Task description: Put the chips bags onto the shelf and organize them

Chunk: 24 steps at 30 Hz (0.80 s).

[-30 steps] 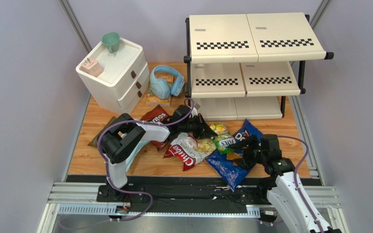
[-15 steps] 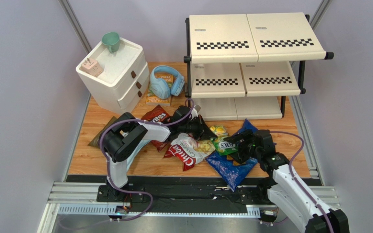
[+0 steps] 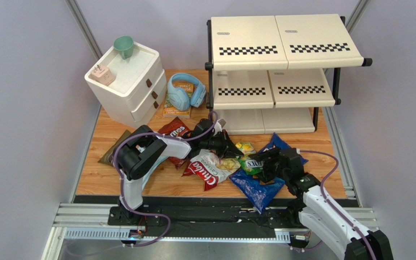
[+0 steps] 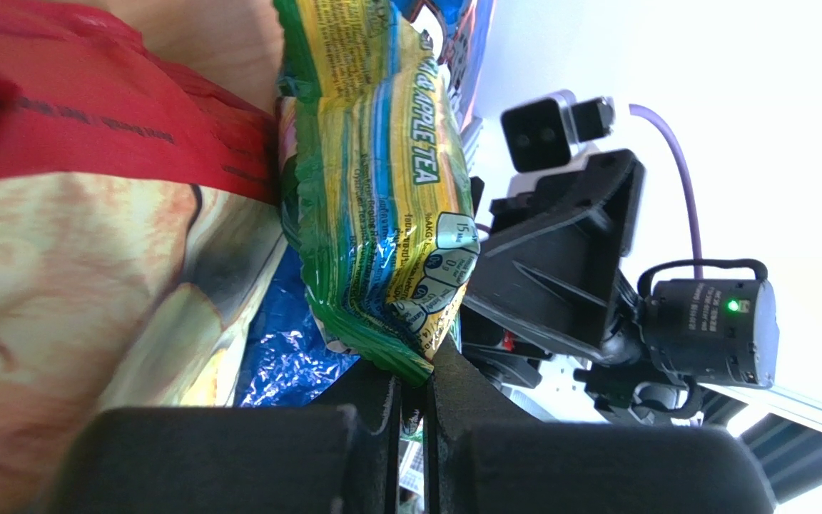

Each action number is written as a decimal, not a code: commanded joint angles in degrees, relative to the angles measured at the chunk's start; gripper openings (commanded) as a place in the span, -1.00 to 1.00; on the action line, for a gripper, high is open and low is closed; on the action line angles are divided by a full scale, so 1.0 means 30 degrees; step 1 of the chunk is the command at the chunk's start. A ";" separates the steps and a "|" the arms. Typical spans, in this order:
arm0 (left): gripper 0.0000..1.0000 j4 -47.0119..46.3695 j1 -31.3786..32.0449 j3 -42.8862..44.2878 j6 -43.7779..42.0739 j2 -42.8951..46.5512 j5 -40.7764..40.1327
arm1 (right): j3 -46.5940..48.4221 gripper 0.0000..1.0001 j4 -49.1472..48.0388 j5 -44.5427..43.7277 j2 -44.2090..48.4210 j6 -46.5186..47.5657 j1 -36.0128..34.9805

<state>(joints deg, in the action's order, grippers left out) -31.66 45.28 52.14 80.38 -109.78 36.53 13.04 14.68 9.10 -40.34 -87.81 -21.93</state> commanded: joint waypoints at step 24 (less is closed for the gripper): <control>0.31 1.7111 -0.0882 0.4828 -1.0239 0.6004 -0.4089 | 0.7093 -1.00 0.6202 -0.2066 0.1993 0.6734 -0.0071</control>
<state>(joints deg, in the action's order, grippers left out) 2.98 44.03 61.98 61.65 -98.32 32.60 21.82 27.49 5.98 -35.11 -78.48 -21.96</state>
